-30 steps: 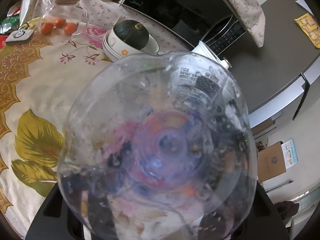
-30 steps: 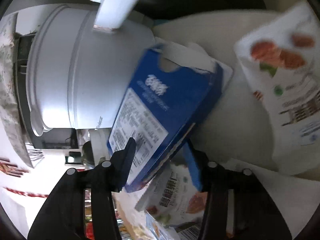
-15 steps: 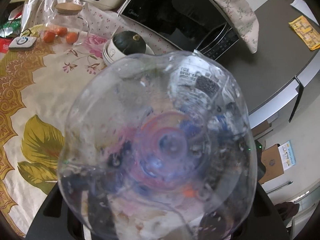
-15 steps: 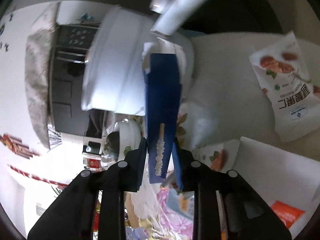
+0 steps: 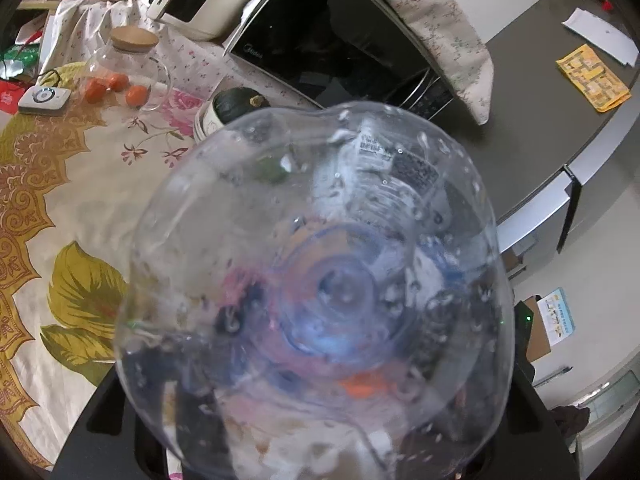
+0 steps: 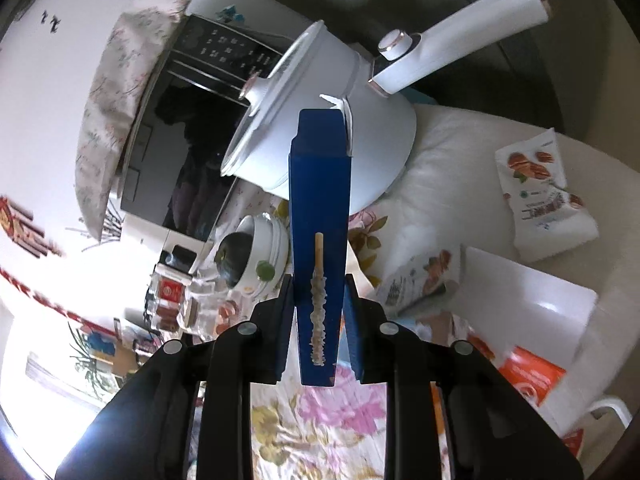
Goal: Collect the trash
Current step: 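Raise the blue box with the right gripper while the left gripper holds the bottle, then carry the blue box over the white bin and open the right gripper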
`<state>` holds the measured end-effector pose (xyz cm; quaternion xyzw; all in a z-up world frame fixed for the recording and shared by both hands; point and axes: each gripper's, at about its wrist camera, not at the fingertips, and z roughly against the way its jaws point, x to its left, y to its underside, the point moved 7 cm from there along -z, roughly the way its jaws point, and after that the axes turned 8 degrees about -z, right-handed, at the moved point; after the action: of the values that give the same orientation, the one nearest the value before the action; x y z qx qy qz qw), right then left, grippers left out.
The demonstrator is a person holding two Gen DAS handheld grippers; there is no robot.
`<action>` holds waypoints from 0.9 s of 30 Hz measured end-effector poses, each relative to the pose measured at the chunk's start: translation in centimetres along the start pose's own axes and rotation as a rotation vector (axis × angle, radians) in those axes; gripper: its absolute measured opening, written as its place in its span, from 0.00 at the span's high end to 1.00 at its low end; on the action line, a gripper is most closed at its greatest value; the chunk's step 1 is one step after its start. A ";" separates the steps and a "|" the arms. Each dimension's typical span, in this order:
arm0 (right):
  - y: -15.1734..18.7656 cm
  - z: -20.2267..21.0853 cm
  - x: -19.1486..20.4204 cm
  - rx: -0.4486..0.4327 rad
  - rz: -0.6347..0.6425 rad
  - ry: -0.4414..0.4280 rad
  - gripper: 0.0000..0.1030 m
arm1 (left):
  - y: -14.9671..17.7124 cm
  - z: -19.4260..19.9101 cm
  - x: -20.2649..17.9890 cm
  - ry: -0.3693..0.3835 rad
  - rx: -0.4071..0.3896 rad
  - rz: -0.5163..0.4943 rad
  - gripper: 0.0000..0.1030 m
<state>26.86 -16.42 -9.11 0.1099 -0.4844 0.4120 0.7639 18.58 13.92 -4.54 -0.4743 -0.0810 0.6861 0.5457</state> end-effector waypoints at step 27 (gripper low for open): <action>18.5 15.4 -7.0 0.137 0.619 0.398 0.78 | 7.7 0.8 -7.1 0.097 0.109 -0.161 0.51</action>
<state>1.94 -17.02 -11.41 -0.0733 -0.3080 0.6681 0.6734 12.53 5.34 -4.96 -0.4684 -0.0548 0.6198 0.6272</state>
